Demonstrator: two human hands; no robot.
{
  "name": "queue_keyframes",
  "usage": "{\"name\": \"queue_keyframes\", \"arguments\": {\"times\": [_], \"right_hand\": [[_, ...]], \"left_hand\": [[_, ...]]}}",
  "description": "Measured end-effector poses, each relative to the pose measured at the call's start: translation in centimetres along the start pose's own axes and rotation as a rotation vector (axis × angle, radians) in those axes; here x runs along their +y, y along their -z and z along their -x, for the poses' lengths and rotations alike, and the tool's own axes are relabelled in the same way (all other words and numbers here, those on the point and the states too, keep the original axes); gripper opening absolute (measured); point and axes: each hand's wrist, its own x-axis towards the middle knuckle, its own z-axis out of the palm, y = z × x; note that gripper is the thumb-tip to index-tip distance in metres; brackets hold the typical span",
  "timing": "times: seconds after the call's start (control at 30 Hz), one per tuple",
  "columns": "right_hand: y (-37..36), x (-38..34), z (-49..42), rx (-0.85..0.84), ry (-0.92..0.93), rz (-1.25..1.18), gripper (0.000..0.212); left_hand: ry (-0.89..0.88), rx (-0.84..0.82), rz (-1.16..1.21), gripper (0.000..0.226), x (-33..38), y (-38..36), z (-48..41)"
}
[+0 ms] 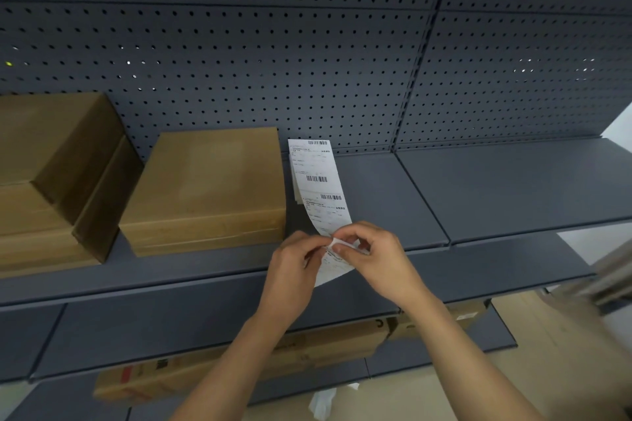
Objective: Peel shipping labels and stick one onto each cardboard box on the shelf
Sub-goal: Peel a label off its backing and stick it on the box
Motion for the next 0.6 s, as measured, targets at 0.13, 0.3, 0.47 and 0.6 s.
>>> {"name": "queue_keyframes", "arguments": {"times": [0.13,0.3,0.47,0.6], "right_hand": [[-0.3,0.0,0.2,0.078,0.036,0.021,0.011],[-0.2,0.3,0.0,0.155,0.093,0.078,0.012],[0.1,0.5,-0.4,0.197,0.206,0.121,0.012],[0.1,0.7,-0.5,0.175,0.312,0.183,0.011]], "left_hand": [[0.082,0.020,0.059,0.025,0.4,-0.1,0.0],[0.139,0.015,0.103,0.015,0.9,0.2,-0.1],[0.203,-0.062,0.193,0.011,1.4,0.8,-0.9],[0.336,-0.109,0.331,0.018,2.4,0.9,-1.8]]}}
